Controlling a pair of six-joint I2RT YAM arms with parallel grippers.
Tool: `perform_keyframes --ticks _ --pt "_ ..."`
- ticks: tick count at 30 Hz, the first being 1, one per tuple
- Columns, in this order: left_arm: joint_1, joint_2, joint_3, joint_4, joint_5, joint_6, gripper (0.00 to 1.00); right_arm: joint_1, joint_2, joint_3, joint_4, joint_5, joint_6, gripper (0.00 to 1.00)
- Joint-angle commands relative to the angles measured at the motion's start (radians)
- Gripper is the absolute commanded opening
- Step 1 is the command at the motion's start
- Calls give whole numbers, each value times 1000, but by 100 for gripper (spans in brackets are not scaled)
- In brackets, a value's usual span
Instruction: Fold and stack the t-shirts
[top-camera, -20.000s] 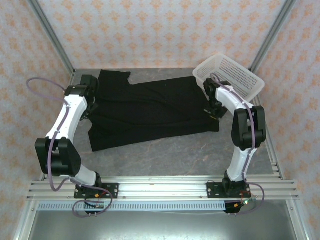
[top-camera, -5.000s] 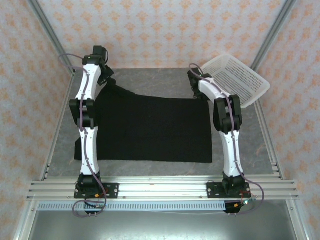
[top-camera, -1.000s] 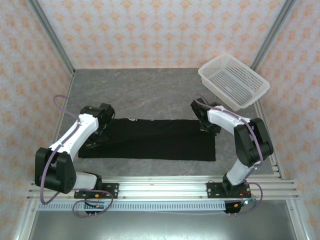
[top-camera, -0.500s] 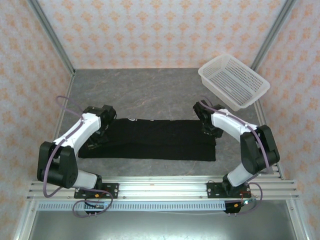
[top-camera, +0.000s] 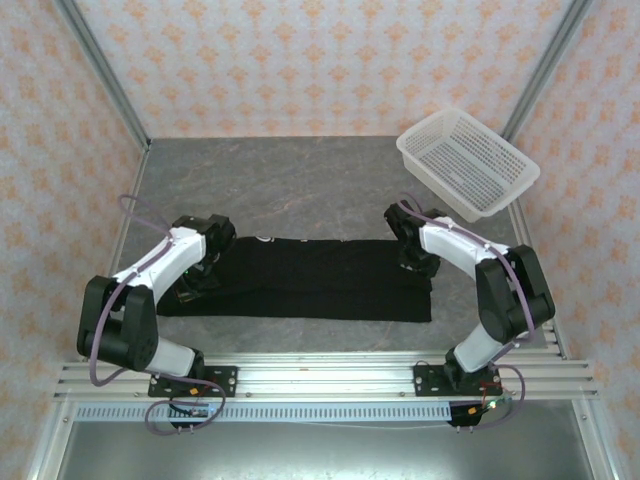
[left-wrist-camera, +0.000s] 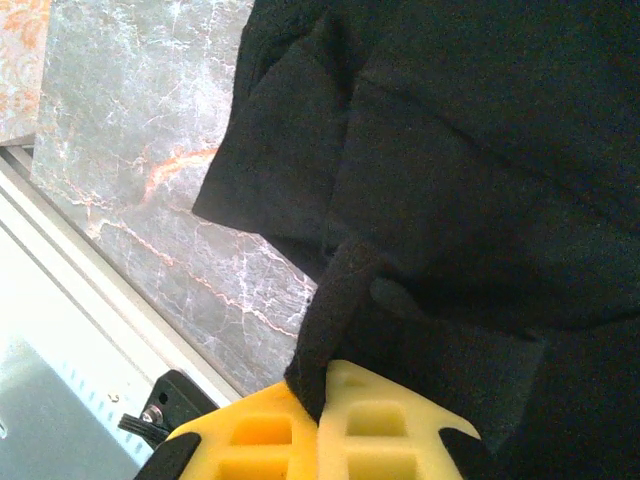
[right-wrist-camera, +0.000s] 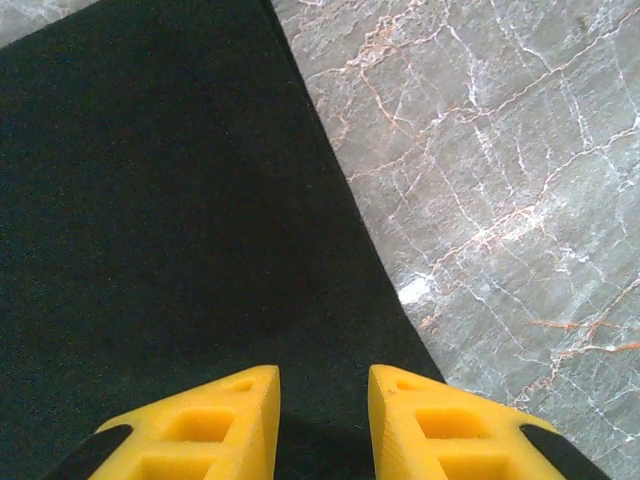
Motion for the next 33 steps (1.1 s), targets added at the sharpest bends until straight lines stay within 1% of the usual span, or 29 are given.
perform_keyframes --ticks 1,5,10,12,20,25,33 --pt "-14 23 -9 15 -37 -31 0 3 9 14 7 -4 4 29" --pt "-19 46 14 16 -65 -31 0 3 13 13 14 -9 -10 29" --pt "-38 79 76 -20 -169 -1 0 3 21 8 17 -8 -22 29" --pt "-38 97 85 -33 -193 8 0 3 24 9 19 -10 -22 29" --pt "-39 142 133 -36 -251 36 0 4 36 17 25 -5 -33 29" --pt "-38 209 171 -39 -307 67 0 3 40 19 29 -4 -37 29" --pt "-37 371 208 -11 -332 78 0 3 37 4 34 -4 -43 29"
